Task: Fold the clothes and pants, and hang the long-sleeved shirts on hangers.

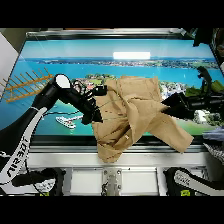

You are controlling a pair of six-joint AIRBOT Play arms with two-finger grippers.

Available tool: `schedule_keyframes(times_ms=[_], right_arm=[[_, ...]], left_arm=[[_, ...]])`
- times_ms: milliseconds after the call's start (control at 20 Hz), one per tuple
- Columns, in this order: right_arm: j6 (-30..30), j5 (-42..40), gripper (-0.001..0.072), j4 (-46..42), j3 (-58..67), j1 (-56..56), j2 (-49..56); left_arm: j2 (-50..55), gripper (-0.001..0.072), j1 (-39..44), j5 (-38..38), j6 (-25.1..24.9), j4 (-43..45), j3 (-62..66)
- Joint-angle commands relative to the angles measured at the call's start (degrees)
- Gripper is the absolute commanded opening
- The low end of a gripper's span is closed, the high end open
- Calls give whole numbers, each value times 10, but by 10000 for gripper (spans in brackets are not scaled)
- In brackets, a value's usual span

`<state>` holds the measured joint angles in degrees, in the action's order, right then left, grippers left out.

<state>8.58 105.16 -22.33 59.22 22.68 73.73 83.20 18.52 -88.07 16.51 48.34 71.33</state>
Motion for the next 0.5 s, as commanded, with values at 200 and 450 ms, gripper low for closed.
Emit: schedule_keyframes(times_ms=[200,450], right_arm=[[-20,5,540,7,-13,-74,39],[-28,5,540,40,-13,-80,40]], left_arm=[[0,12,0,0,0,0,1],[0,12,0,0,0,0,1]])
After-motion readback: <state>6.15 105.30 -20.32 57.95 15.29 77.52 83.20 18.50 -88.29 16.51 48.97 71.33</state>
